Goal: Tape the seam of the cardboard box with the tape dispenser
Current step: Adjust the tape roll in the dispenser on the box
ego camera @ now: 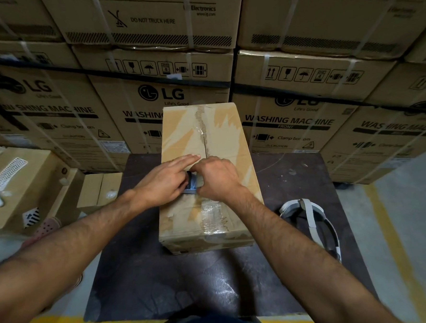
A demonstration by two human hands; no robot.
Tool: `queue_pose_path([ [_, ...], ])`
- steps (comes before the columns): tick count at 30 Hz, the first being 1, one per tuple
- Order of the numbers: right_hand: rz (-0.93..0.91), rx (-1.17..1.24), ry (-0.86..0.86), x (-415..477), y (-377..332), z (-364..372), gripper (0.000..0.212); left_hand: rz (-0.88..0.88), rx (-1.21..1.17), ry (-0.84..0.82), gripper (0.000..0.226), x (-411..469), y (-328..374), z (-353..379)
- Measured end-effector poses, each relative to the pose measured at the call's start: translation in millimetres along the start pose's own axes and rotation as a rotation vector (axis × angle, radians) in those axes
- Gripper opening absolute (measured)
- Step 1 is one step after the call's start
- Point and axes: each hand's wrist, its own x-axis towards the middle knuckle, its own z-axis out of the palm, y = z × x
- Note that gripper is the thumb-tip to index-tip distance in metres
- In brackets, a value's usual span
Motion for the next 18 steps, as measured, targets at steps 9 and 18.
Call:
queue_pose_path([
  [9,0.128,0.334,0.052,-13.6,29.4,-3.2,0.072,-0.172,-0.530,0.191,0.014,8.4,17.9,-3.4],
  [18,0.270,0.650,0.405,-44.2,41.0,13.0,0.056,-0.189,-0.678,0.228,0.015,37.8,40.6,-12.5],
])
